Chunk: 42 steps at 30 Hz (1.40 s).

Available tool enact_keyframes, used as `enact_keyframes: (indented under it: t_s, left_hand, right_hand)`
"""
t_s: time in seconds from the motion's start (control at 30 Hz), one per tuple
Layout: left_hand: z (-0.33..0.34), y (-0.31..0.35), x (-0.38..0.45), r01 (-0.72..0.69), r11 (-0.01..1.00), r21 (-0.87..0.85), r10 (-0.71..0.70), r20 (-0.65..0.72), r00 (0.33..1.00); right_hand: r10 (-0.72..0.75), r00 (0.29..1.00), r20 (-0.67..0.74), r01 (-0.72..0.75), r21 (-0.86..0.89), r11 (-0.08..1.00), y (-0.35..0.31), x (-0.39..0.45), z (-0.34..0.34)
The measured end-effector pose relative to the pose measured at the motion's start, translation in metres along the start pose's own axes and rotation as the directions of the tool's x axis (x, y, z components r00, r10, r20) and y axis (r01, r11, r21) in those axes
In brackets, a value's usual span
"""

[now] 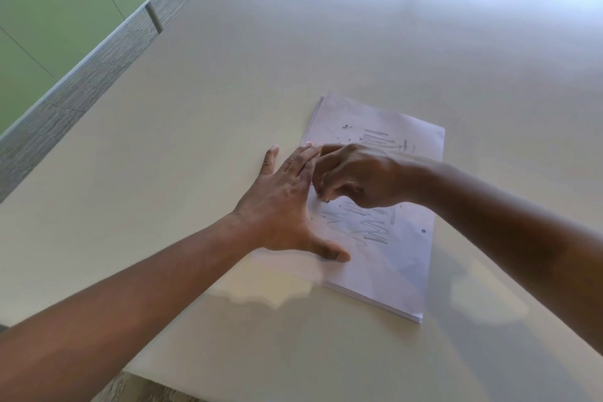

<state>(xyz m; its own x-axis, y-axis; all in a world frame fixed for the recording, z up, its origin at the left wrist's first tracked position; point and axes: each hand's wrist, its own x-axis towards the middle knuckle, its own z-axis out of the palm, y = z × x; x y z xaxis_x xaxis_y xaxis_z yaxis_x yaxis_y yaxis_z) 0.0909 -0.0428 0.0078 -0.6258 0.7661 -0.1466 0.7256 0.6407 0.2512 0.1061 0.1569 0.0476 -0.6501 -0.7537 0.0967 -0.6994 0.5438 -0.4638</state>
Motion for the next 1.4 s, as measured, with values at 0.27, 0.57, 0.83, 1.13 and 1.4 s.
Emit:
enact_keyframes:
  t_s: [0.27, 0.57, 0.83, 1.13, 1.4]
  left_hand:
    - [-0.002, 0.001, -0.002, 0.031, 0.999, 0.008, -0.031, 0.015, 0.999]
    - [-0.001, 0.0, 0.0, 0.014, 1.0, 0.005, -0.014, 0.012, 1.0]
    - [-0.001, 0.0, -0.002, 0.032, 0.999, 0.001, -0.032, 0.004, 0.999]
    - [-0.001, 0.001, -0.002, 0.033, 0.999, 0.008, -0.033, 0.003, 0.999]
    - [-0.002, 0.0, -0.002, 0.033, 0.999, 0.004, -0.033, 0.015, 0.999]
  right_hand:
    - [0.068, 0.998, 0.006, -0.067, -0.018, 0.998, 0.013, -0.034, -0.011]
    - [0.017, 1.0, 0.006, -0.017, 0.008, 1.0, 0.001, -0.001, 0.002]
    - [0.156, 0.984, -0.085, -0.16, -0.043, 0.986, 0.018, -0.032, -0.011]
    - [0.156, 0.981, -0.112, -0.162, -0.045, 0.986, 0.014, -0.023, -0.003]
    - [0.15, 0.983, -0.105, -0.152, -0.005, 0.988, 0.003, -0.02, 0.002]
